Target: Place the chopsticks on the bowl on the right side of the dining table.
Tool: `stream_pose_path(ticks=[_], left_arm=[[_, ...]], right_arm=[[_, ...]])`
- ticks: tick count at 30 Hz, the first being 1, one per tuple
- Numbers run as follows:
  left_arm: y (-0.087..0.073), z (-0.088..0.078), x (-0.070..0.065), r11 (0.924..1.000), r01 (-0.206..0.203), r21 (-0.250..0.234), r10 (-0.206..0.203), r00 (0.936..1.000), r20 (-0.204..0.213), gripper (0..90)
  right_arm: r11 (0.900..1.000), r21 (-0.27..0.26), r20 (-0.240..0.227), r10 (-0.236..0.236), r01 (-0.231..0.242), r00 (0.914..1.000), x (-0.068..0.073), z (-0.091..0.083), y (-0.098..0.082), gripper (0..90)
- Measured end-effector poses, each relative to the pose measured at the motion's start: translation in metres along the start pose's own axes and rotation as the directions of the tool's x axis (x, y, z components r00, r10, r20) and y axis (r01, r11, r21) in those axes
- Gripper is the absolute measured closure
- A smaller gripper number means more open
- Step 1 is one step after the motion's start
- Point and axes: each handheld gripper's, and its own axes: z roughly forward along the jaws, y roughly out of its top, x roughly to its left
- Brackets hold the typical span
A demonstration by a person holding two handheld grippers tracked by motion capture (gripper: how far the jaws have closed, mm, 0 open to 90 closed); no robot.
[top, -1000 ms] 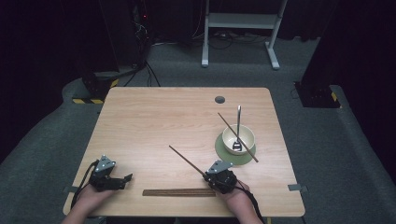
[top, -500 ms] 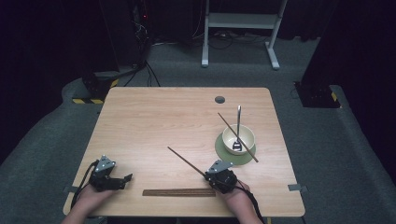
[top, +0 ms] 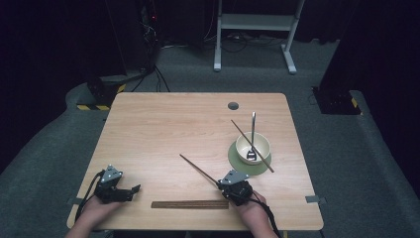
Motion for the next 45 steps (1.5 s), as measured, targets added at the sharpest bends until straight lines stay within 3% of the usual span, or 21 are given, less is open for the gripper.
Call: stream_pose_path(ticks=[15, 34, 45], left_arm=[[0.000, 0.000, 0.000, 1.0000, -0.003, -0.001, 0.003, 1.0000, -0.003, 7.7], [0.000, 0.000, 0.000, 1.0000, -0.008, -0.002, 0.008, 1.0000, 0.001, 7.8], [0.000, 0.000, 0.000, 1.0000, -0.007, -0.002, 0.007, 1.0000, 0.001, 7.8]], right_arm=[[0.998, -0.056, 0.030, -0.017, 0.019, 0.9994, 0.001, -0.014, 0.008, 84.3], [0.993, -0.120, 0.095, 0.018, -0.006, 0.9953, -0.016, -0.036, 0.010, 84.5], [0.984, -0.170, 0.126, 0.075, -0.053, 0.9892, -0.037, -0.054, 0.006, 84.4]])
